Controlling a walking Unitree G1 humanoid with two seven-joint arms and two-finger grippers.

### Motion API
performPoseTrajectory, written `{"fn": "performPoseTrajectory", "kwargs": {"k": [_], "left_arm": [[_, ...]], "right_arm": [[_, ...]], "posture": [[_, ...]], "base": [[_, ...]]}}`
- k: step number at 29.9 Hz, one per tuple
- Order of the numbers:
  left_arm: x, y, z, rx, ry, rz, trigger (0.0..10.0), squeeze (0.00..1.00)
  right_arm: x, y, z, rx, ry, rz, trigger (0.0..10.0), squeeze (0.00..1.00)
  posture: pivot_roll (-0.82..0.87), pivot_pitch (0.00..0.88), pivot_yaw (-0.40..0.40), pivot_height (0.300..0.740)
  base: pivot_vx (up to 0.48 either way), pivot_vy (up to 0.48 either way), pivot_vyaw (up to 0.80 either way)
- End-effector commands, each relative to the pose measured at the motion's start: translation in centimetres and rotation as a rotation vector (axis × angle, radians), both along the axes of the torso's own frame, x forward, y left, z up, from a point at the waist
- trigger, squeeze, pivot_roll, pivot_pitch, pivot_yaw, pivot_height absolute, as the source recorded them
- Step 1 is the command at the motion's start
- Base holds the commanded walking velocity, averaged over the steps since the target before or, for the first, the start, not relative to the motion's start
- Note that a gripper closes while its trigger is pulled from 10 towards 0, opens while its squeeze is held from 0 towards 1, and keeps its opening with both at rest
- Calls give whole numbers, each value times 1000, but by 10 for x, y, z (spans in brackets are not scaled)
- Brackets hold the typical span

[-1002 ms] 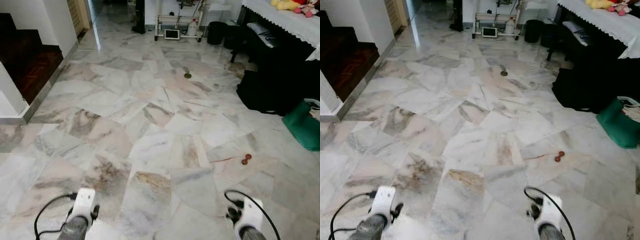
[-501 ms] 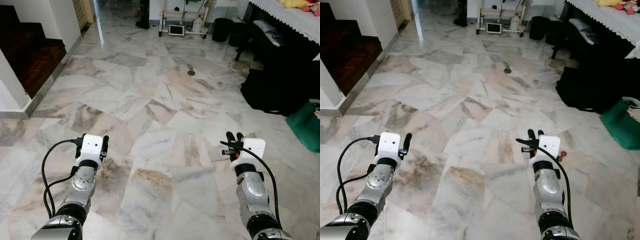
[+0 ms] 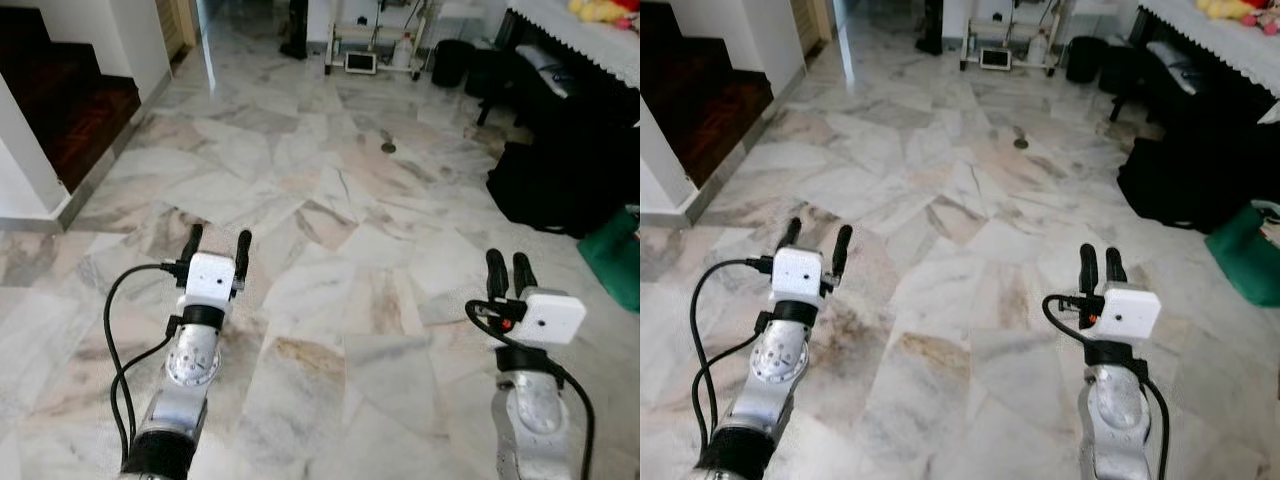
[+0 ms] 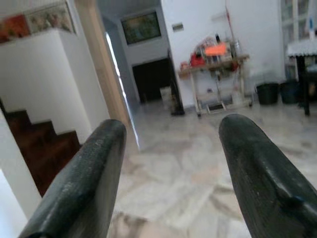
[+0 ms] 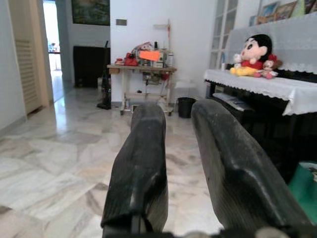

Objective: Setting the table

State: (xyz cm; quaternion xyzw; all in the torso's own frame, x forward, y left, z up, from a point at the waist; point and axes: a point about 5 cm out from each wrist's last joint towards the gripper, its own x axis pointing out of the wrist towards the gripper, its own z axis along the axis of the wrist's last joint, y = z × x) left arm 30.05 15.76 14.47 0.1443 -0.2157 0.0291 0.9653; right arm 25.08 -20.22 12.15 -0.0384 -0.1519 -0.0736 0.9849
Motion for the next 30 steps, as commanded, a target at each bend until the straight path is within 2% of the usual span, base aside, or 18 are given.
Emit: {"fn": "performPoseTrajectory", "kwargs": {"k": [1,4,7,12,15,16,18,20,23,25,28,30], "left_arm": [[-6,6,15,-48,-29,35,10000,0],[-9,7,23,-74,-39,43,10000,0],[-14,1,53,-70,-92,1,10000,0],[-11,-7,67,-64,-100,-49,10000,0],[-1,-17,55,-157,42,-113,10000,0],[-1,-19,52,-199,89,-126,10000,0],[-1,-22,50,-230,121,-141,10000,0],[-2,-25,49,-249,158,-158,10000,0],[3,-28,38,-269,285,-149,10000,0],[8,-31,41,-297,313,-176,10000,0],[12,-36,45,-349,355,-213,10000,0],[13,-37,44,-351,383,-216,10000,0]], "right_arm": [[-10,3,5,0,10,8,10000,0],[-16,6,4,-1,33,17,10000,0],[-27,13,9,18,66,46,10000,0],[-19,16,25,36,19,35,10000,0],[-1,8,21,91,84,-62,10000,0],[2,8,25,162,75,-74,10000,0],[6,8,31,208,71,-68,10000,0],[10,11,38,200,55,-46,10000,0],[19,13,37,198,129,-43,10000,0],[27,13,34,243,204,-65,10000,0],[32,16,29,254,320,-70,10000,0],[33,17,28,257,342,-64,10000,0]], "posture": [[102,0,-77,740],[105,0,-81,740],[111,0,-86,740],[108,0,-84,740],[107,0,-83,740],[110,0,-83,740],[110,0,-83,740],[116,0,-91,740],[120,0,-93,740],[123,0,-99,740],[120,0,-98,740],[121,0,-98,740]], "base": [[0,0,0],[0,0,0],[0,0,0],[0,0,0],[0,0,0],[0,0,0],[0,0,0],[0,0,0],[0,0,0],[0,0,0],[0,0,0],[0,0,0]]}}
